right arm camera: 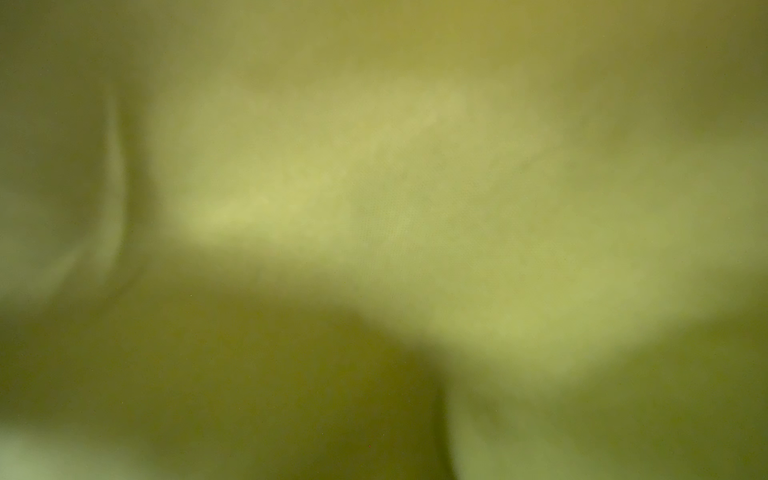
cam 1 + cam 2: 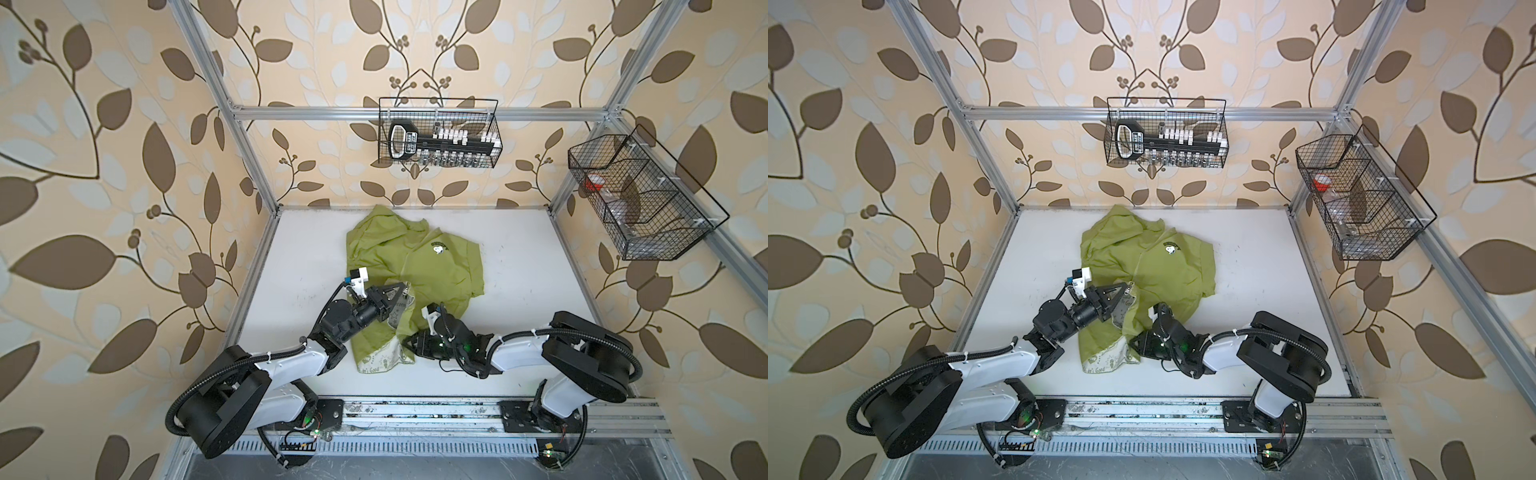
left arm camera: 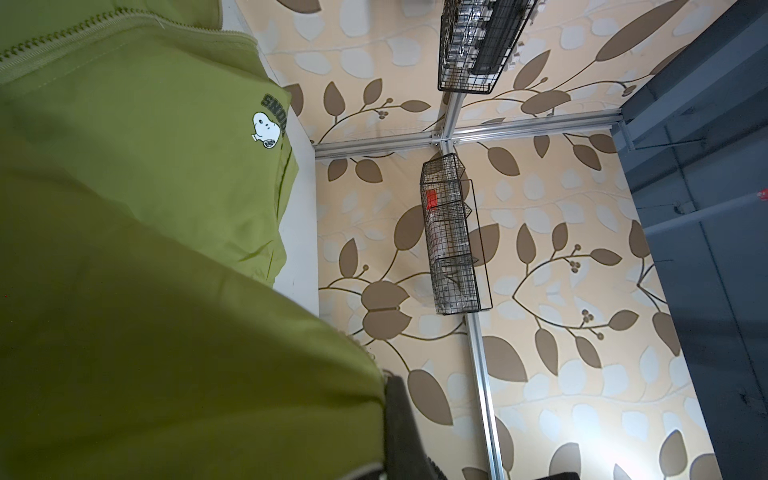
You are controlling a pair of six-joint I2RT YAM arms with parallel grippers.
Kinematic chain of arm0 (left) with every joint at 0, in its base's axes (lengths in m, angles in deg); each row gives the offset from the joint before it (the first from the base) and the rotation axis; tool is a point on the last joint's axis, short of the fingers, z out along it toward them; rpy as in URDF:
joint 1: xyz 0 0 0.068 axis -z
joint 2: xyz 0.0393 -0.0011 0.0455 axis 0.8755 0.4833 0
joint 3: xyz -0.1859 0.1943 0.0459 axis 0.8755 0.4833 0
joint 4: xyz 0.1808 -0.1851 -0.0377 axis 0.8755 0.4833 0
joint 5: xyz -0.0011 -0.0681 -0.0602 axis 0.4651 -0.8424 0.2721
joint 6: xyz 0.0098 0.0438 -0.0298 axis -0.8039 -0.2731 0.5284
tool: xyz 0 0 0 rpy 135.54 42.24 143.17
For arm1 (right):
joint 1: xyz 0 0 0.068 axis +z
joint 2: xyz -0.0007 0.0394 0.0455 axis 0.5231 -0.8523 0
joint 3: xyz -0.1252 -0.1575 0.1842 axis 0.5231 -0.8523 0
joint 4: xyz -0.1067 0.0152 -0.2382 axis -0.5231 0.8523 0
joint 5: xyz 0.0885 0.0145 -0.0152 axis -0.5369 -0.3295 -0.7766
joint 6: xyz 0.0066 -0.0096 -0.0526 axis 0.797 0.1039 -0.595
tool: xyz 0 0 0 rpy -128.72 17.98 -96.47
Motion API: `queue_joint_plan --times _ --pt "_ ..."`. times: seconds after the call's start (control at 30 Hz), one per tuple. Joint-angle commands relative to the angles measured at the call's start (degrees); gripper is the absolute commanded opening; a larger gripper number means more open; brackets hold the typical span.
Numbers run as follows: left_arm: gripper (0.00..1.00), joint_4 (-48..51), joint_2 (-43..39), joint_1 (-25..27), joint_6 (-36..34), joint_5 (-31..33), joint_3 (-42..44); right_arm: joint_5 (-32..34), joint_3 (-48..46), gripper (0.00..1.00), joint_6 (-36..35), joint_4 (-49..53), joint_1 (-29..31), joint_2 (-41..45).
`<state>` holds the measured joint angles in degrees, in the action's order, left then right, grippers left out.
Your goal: Zip up the jacket
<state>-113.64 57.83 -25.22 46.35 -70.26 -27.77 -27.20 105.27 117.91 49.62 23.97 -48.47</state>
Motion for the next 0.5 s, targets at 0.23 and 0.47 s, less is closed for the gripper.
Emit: queue_joint_plan --times 0.23,0.47 --pt "0.00 1.88 -4.44 -0.56 -1.45 -1.56 1.02 8.44 -4.78 0.59 -9.50 24.43 1.70 22.61" --pt "0.00 3.23 -5.58 -0.57 -1.93 -1.55 2.51 22.34 2.37 0.64 -20.89 49.78 1.63 38.47"
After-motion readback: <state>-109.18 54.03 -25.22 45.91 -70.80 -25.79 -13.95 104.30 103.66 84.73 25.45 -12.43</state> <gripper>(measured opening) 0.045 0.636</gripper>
